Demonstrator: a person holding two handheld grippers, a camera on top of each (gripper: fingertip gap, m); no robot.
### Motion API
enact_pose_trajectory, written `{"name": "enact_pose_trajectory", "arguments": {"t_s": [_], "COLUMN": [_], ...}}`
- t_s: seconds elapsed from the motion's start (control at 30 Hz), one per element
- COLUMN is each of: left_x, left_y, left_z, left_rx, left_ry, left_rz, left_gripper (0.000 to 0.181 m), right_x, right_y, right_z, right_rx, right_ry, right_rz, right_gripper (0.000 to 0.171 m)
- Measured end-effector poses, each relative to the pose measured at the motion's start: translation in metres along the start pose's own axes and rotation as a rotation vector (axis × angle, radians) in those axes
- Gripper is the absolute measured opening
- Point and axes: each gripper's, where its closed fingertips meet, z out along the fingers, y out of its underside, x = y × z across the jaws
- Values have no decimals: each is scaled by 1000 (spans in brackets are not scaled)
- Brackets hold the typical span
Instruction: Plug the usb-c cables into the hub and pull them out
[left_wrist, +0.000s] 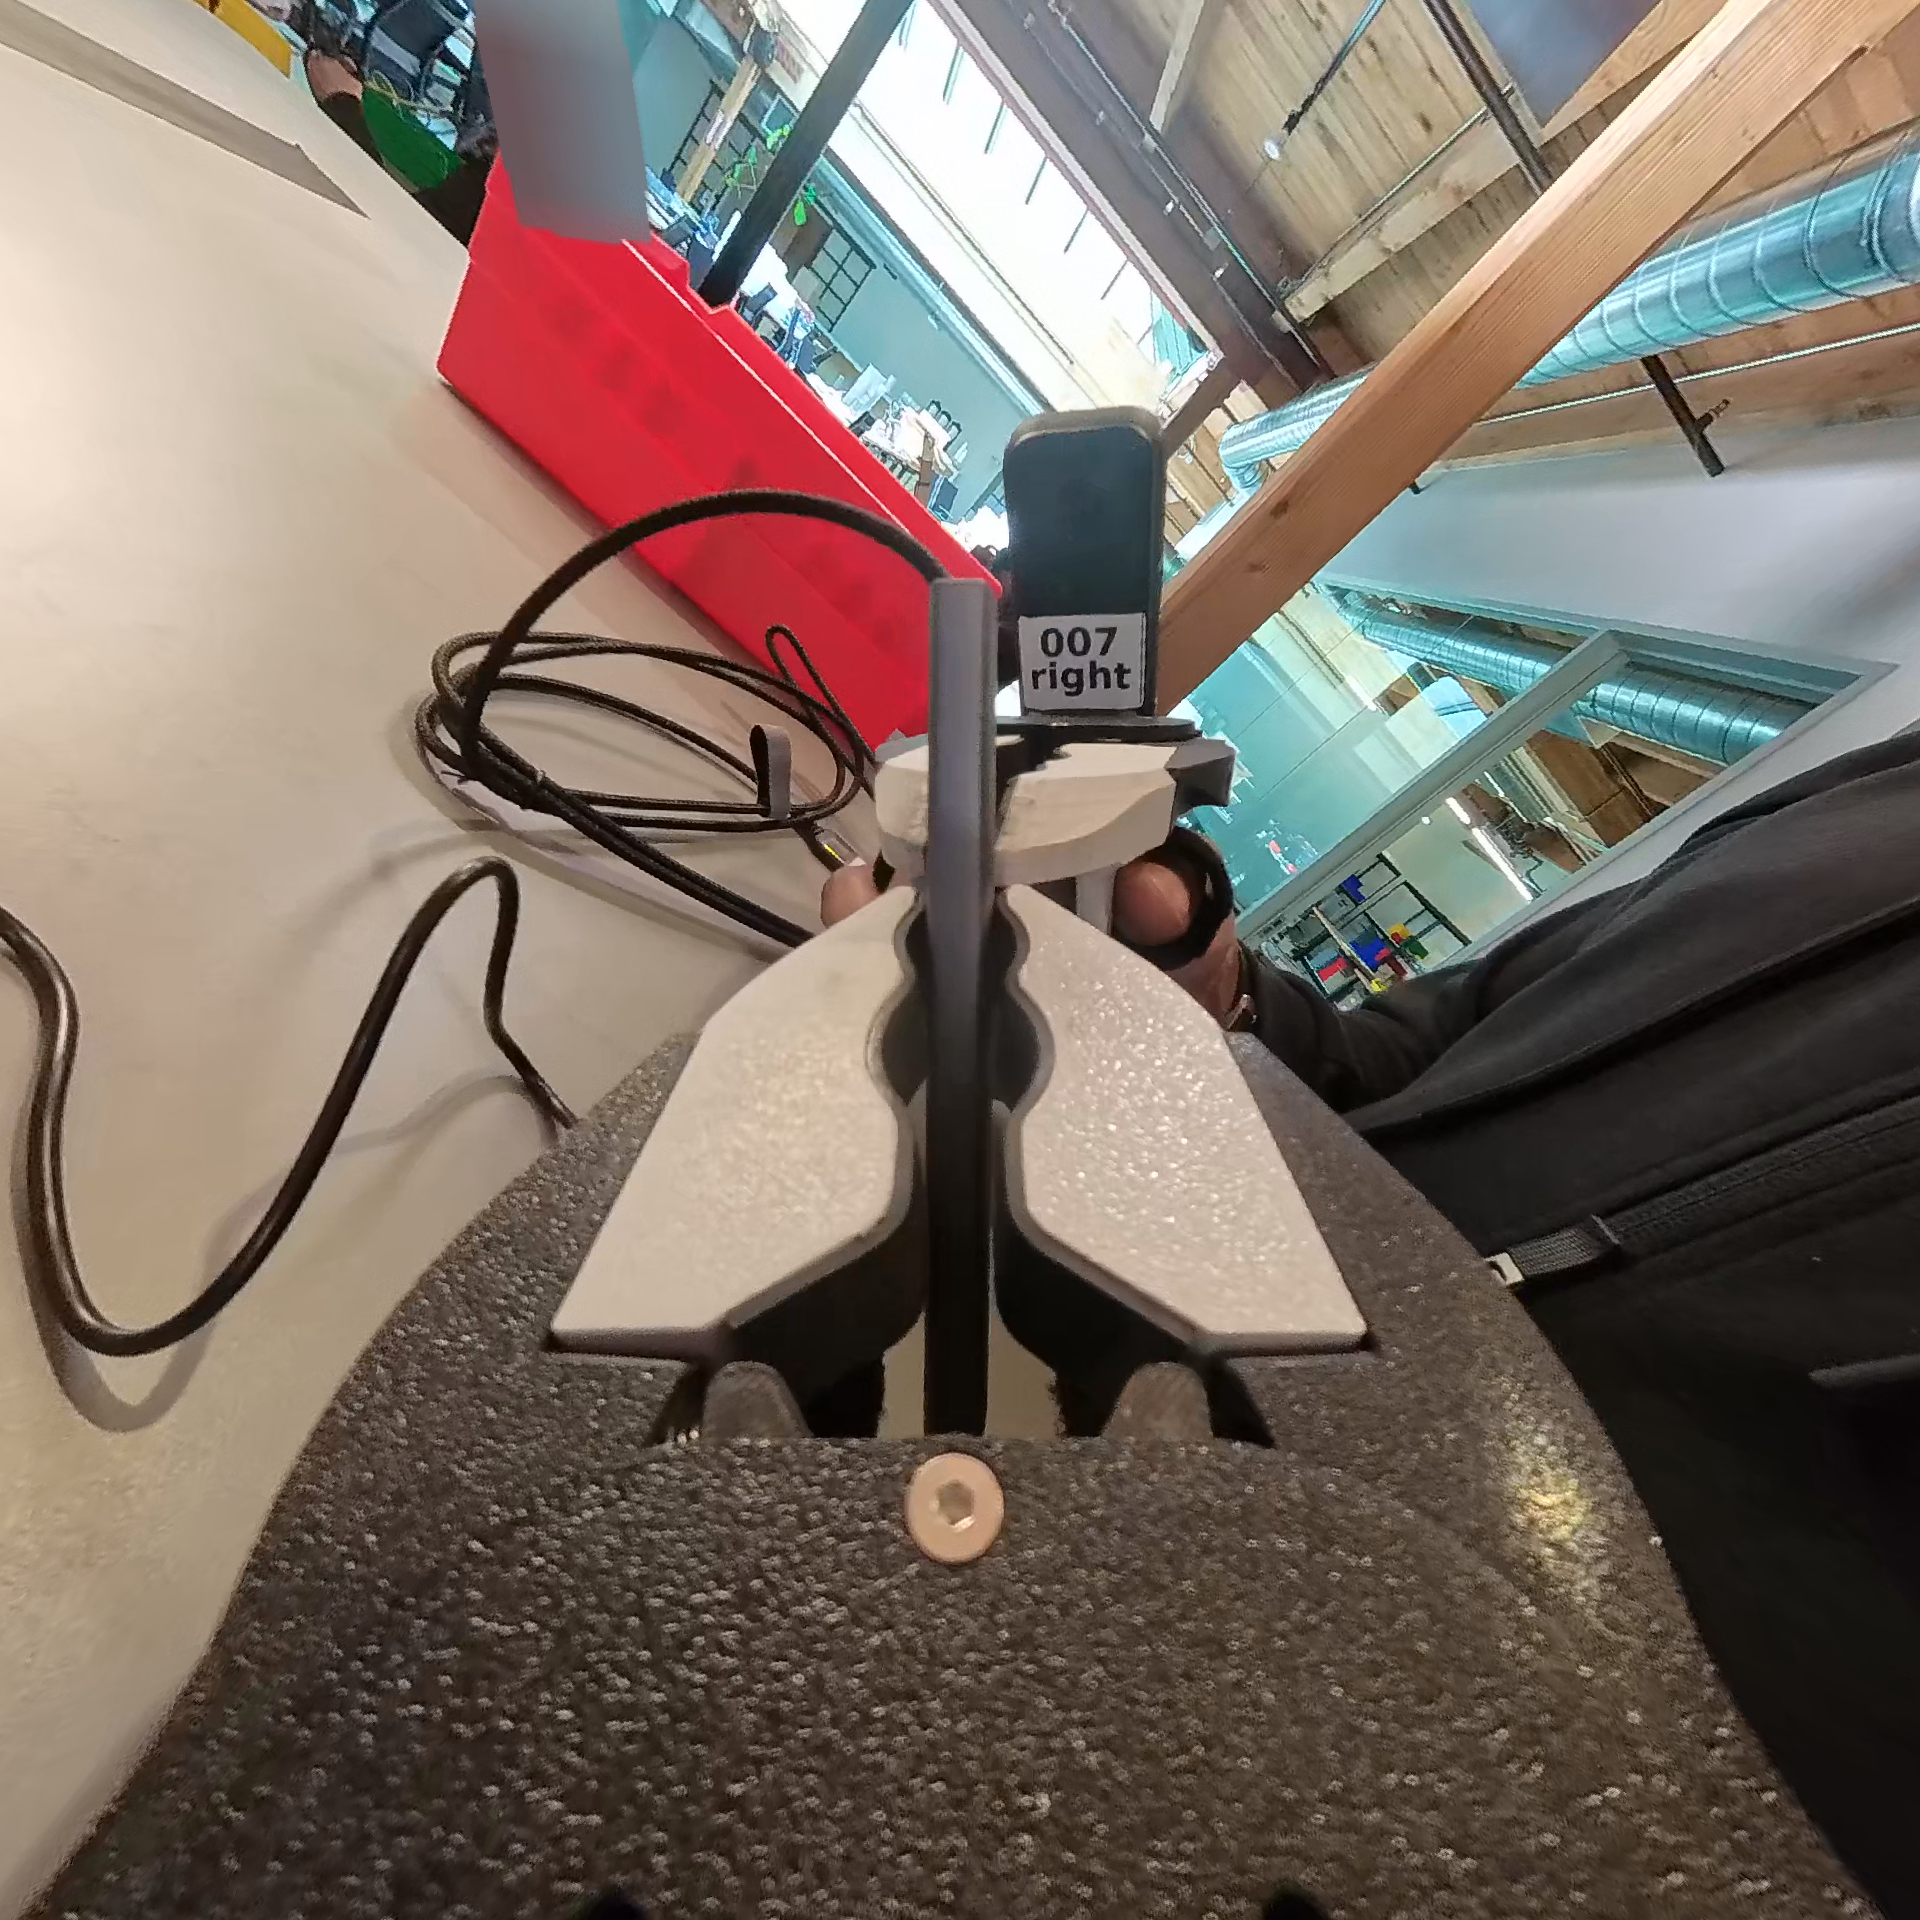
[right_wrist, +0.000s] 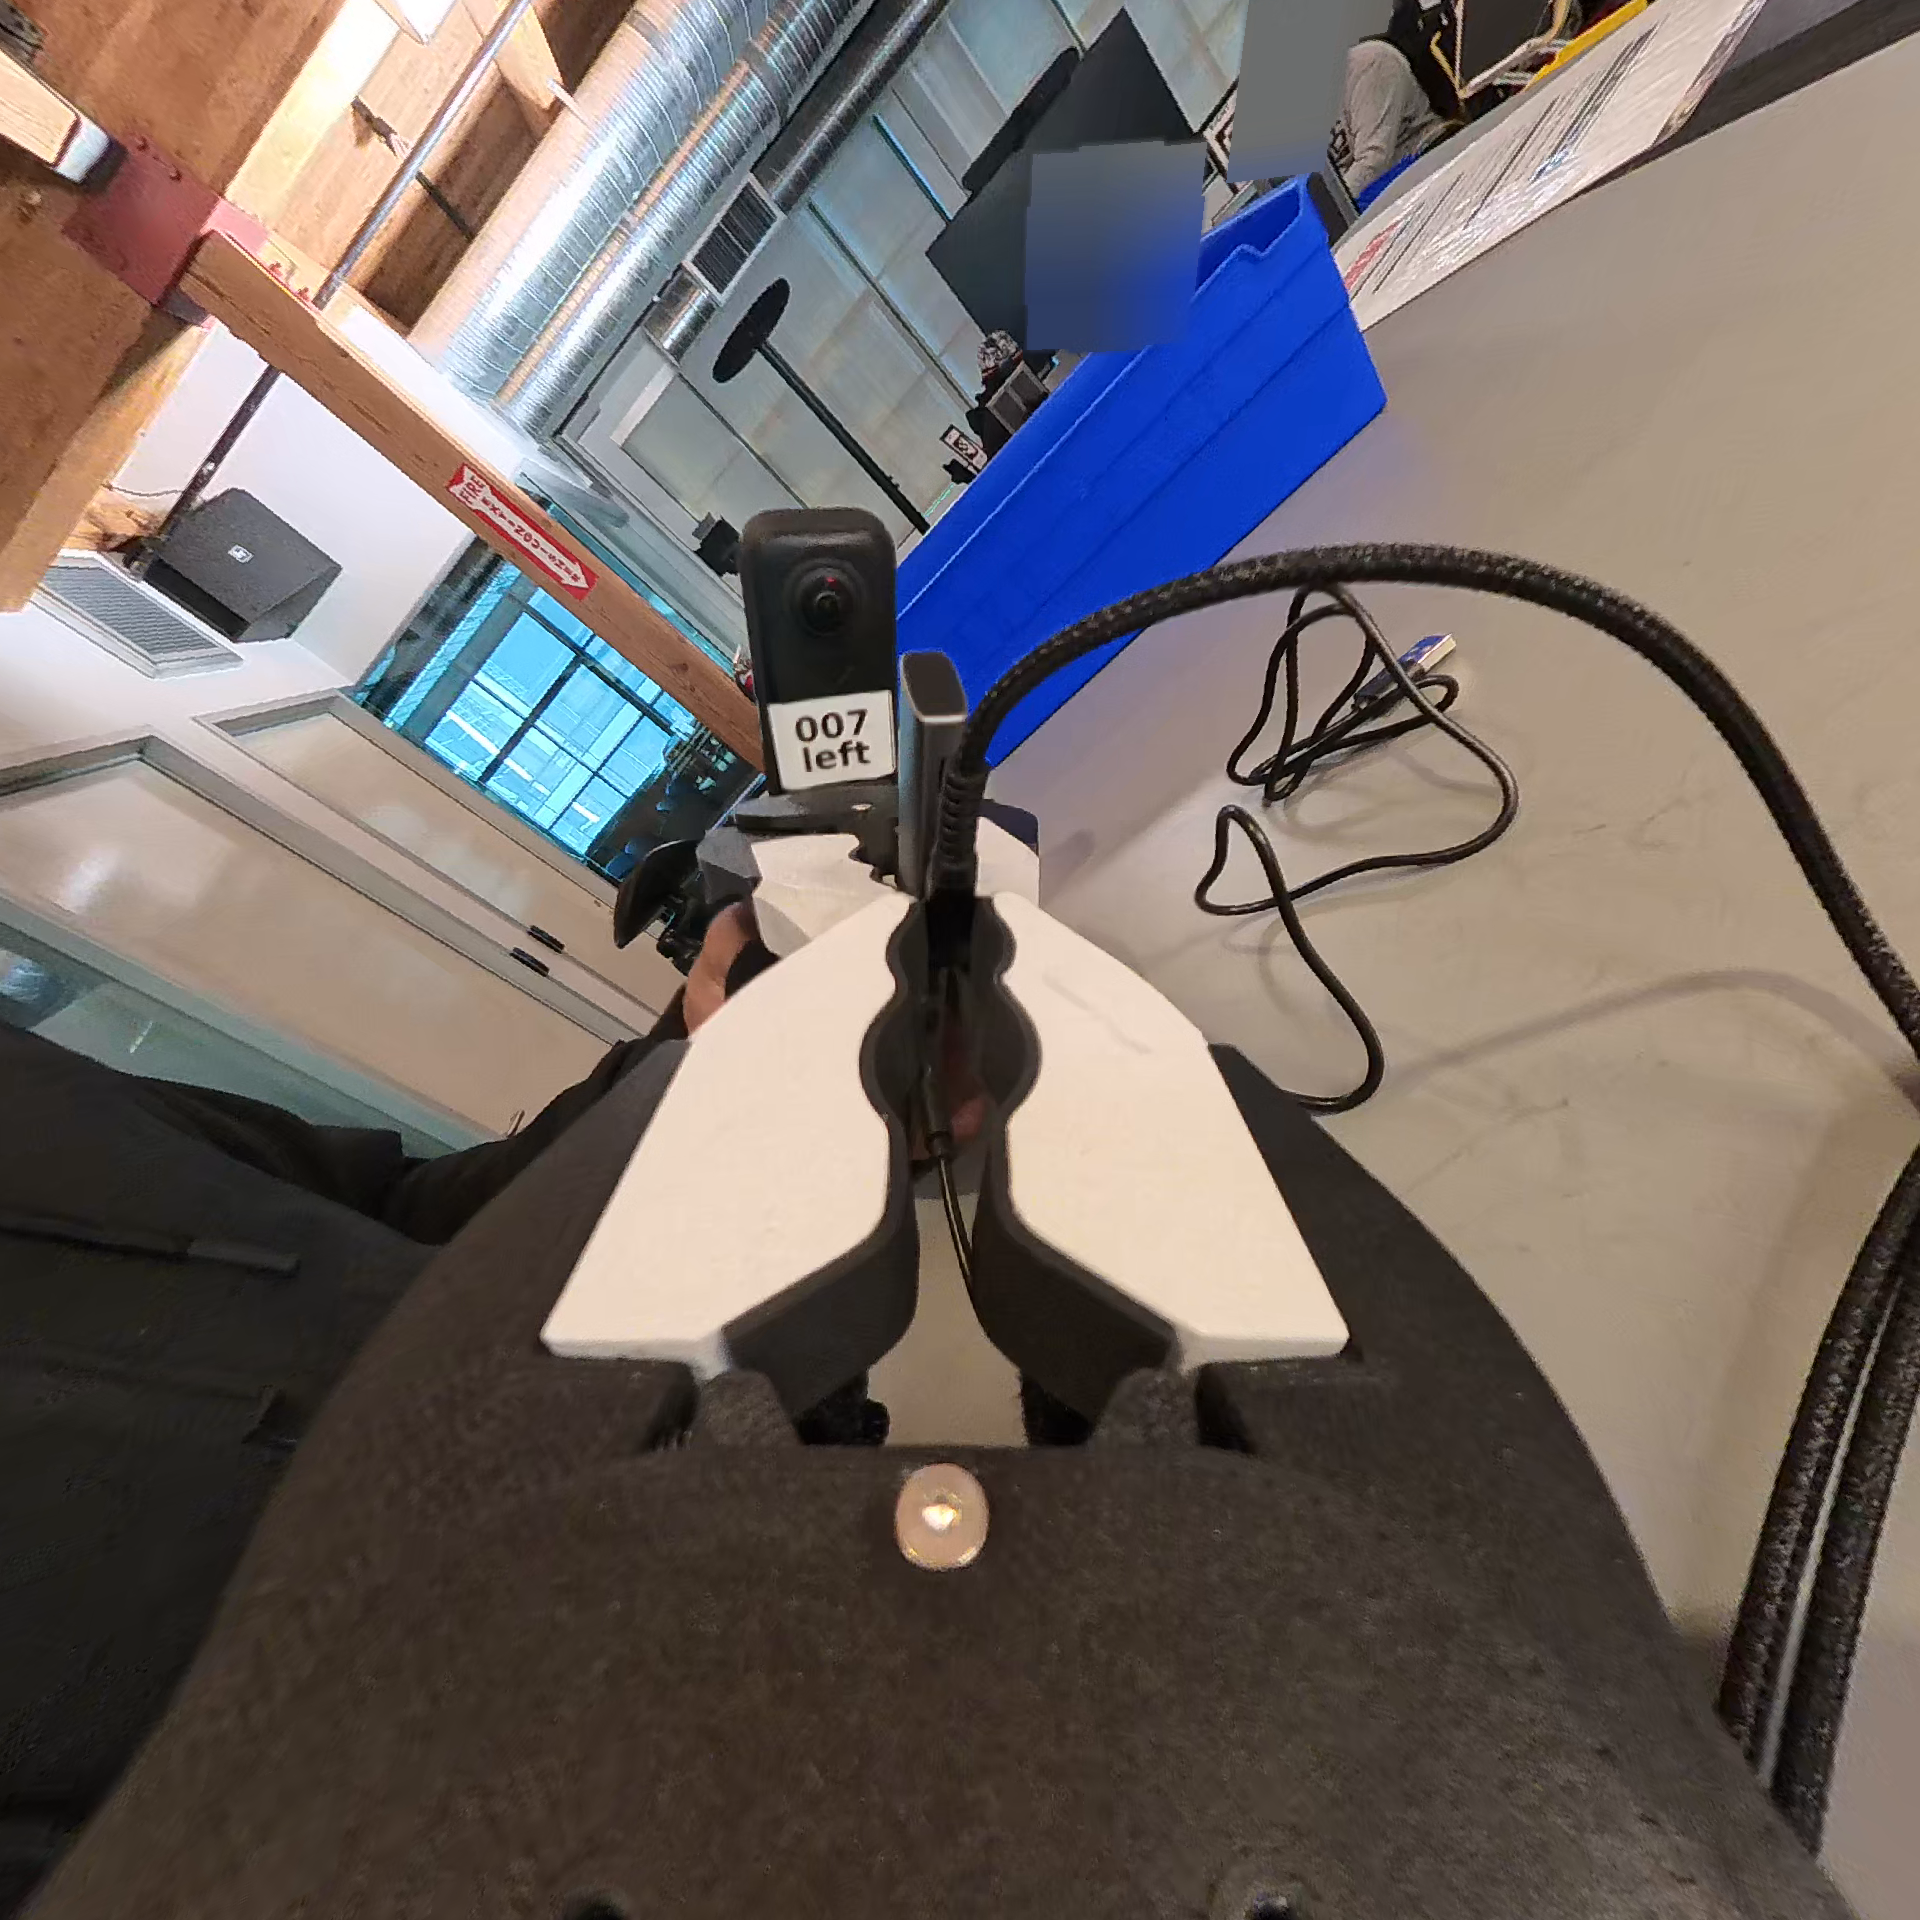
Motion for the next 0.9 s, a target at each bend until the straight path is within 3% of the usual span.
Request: {"name": "enact_pose_trajectory", "arguments": {"t_s": [0.53, 0.9], "left_x": [4, 9], "left_y": [4, 25], "left_z": [-3, -7], "left_rx": [-20, -156], "left_ry": [30, 6], "left_rz": [-20, 48], "left_gripper": [9, 10], "right_x": [-5, -12], "right_y": [5, 8], "right_z": [-3, 3], "right_rx": [133, 81], "right_ry": [1, -57], "right_rz": [78, 73], "right_gripper": [8, 11]}}
